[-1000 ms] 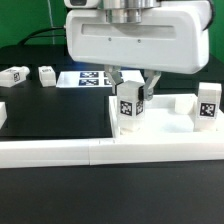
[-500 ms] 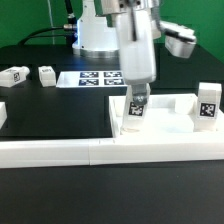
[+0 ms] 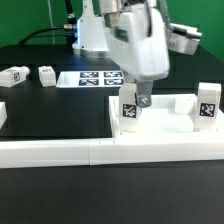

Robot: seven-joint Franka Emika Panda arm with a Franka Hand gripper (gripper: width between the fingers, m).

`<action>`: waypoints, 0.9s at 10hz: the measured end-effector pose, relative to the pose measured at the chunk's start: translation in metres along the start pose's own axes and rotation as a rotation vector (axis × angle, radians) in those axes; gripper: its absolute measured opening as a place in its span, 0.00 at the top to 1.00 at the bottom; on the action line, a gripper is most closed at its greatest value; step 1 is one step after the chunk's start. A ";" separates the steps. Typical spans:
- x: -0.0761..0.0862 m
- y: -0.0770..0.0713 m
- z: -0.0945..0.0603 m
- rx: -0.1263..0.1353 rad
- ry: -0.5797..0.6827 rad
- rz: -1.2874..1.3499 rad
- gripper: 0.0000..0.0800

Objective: Assemble square table

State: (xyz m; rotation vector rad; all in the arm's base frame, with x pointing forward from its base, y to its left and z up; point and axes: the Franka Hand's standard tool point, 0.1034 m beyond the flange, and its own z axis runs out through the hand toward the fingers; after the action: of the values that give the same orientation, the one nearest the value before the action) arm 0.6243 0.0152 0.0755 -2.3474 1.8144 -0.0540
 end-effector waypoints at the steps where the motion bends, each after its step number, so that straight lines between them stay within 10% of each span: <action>1: 0.000 0.000 0.000 0.000 0.004 -0.134 0.24; 9: 0.004 -0.005 0.000 -0.046 0.065 -0.804 0.19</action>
Offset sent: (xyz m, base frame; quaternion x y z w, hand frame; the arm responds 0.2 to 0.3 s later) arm 0.0000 0.0000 0.0000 0.0000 0.0000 -0.1296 0.9916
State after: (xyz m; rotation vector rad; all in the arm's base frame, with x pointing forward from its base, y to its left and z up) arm 0.6301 0.0130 0.0761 -2.9620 0.7825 -0.1912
